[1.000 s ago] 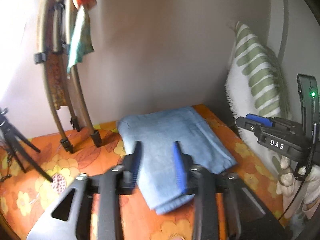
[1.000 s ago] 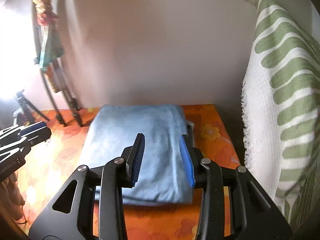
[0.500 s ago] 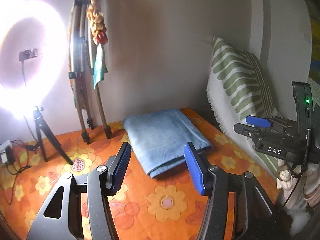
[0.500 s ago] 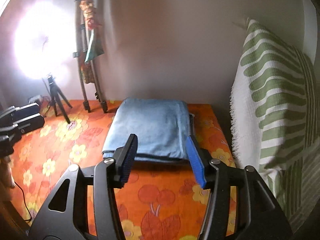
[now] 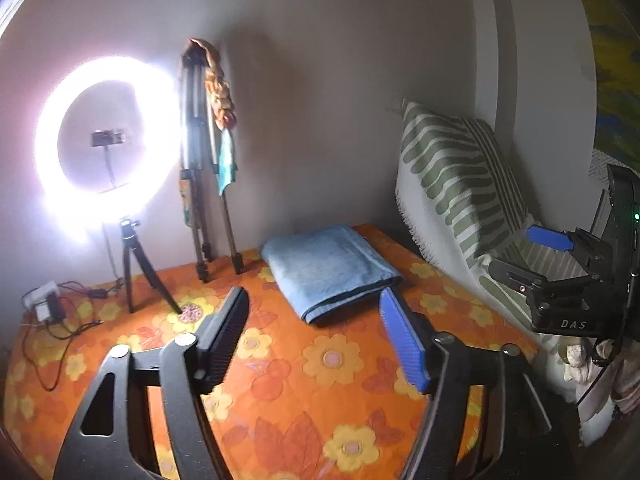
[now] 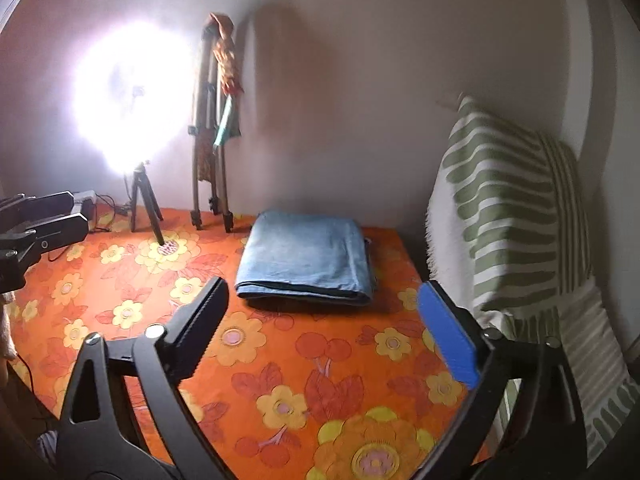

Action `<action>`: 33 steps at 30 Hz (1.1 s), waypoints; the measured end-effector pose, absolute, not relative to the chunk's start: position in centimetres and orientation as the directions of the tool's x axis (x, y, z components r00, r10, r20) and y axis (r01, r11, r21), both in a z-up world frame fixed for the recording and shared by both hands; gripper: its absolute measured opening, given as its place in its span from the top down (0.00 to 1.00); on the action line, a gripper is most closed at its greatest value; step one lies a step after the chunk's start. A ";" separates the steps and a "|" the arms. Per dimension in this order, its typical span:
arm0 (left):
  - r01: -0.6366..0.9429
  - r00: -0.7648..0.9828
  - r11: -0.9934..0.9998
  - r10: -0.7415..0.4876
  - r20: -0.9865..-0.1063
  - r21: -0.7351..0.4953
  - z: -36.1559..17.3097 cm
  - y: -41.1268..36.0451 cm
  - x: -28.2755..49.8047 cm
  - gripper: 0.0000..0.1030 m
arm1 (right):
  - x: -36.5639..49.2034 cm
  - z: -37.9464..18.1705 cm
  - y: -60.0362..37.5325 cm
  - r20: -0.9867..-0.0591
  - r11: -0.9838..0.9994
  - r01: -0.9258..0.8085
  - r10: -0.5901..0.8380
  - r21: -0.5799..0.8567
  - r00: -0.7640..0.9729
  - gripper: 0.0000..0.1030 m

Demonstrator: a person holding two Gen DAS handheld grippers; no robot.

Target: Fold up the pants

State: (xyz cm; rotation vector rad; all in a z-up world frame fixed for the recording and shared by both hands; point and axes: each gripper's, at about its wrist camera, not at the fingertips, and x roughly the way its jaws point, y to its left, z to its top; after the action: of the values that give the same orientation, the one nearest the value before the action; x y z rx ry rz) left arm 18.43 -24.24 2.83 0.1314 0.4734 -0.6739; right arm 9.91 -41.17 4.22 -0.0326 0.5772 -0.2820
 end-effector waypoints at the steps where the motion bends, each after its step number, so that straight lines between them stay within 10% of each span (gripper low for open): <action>1: 0.628 0.676 0.777 -0.572 -0.464 -0.044 2.9 -23.6 17.7 0.30 | 8.8 4.5 -40.4 -0.524 0.960 0.258 -0.274 -0.105 0.806 0.02; 33: 0.523 0.729 0.849 -0.493 -0.475 -0.078 -1.1 -17.9 6.1 0.18 | -2.8 2.6 -35.0 -0.506 0.936 0.353 -0.309 -0.008 0.806 0.00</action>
State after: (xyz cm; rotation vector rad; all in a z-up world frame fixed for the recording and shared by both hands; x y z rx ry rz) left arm 6.11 -17.92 -1.12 0.0626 0.5050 -0.5597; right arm -2.80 -35.00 2.56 0.0877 0.5260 -0.3546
